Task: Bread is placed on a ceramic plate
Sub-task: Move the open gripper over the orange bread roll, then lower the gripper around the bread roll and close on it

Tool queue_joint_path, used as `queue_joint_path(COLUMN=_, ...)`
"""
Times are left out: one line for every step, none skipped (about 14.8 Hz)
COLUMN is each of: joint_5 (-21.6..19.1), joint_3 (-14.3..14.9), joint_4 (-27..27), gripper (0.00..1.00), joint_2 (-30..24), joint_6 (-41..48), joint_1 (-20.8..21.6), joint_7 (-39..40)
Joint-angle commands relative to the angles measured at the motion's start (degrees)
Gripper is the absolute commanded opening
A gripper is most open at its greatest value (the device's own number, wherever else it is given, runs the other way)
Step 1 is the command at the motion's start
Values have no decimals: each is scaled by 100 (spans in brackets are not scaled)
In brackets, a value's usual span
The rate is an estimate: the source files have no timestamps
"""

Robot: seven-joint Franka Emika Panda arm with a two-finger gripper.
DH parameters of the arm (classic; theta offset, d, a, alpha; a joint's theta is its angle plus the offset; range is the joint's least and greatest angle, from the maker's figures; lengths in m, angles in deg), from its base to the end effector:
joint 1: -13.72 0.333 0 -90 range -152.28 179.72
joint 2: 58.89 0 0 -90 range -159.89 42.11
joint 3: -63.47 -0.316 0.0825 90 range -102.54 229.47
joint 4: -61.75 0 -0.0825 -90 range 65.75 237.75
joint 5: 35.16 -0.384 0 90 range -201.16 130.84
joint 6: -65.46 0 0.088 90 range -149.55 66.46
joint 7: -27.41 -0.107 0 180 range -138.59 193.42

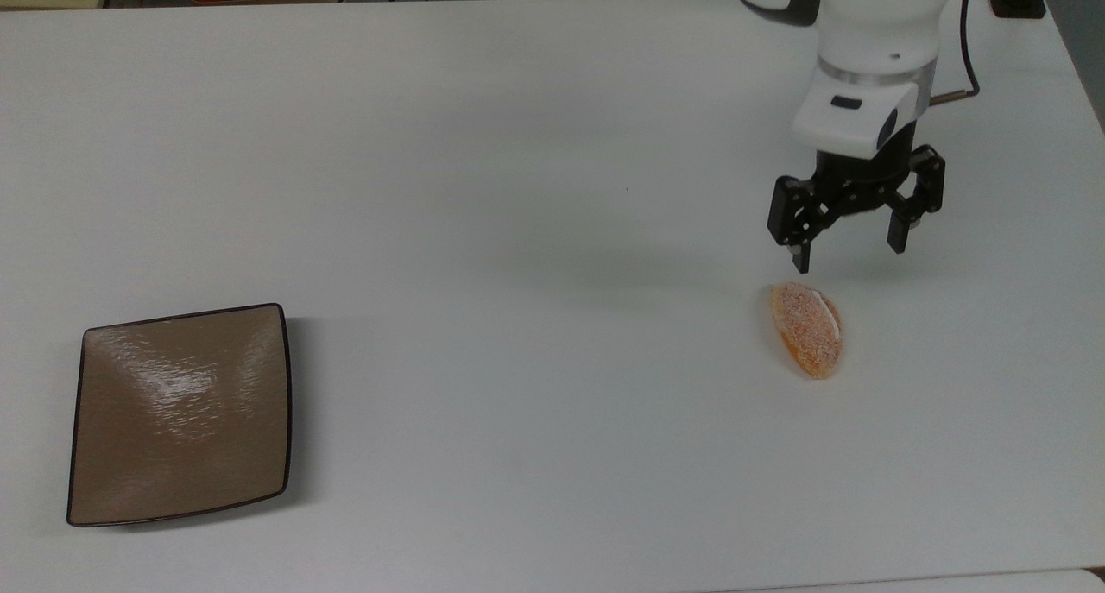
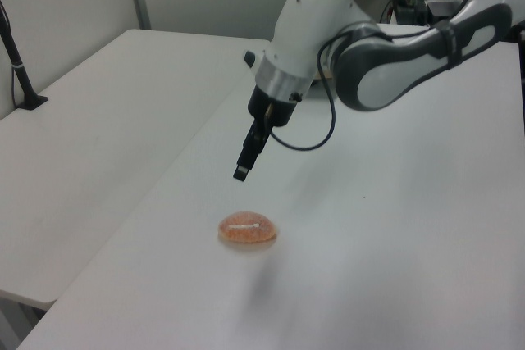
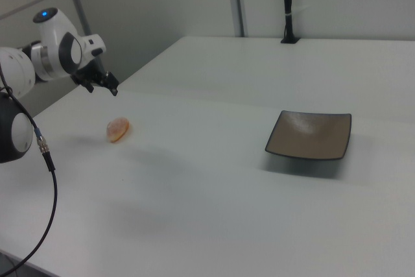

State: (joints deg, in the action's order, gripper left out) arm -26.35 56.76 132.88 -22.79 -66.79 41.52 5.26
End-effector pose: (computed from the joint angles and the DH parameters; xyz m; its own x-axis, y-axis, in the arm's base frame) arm 0.6490 0.4121 0.4473 0.8816 0.2105 0.4225 0.2709 -0.9586 -0.0877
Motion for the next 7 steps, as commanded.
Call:
queue_joint_path(joint_5=130, joint_3=20, joint_4=-161, gripper=100, joint_2=397, joint_6=-310, joint_1=50, joint_7=-246)
queue_joint_path(joint_5=130, joint_3=20, joint_4=-161, gripper=100, joint_2=476, joint_6=-371, joint_1=50, joint_7=-246)
queue_joint_path(joint_5=156, joint_3=20, joint_4=-152, gripper=100, joint_2=512, joint_6=-459, joint_1=59, joint_7=-246)
queue_joint_path(joint_5=235, joint_3=20, joint_4=-135, gripper=100, joint_2=608, joint_6=-521, joint_1=94, joint_7=-254)
queue_joint_path(joint_5=314, joint_3=20, joint_4=-126, gripper=100, joint_2=678, joint_6=-548, joint_1=86, joint_7=-255)
queue_joint_path(joint_5=358, joint_3=20, joint_4=-109, gripper=100, joint_2=749, joint_6=-557, joint_1=86, joint_7=-263)
queue_joint_path(joint_5=411, joint_3=20, joint_4=-117, gripper=100, joint_2=845, joint_6=-557, joint_1=86, joint_7=-272)
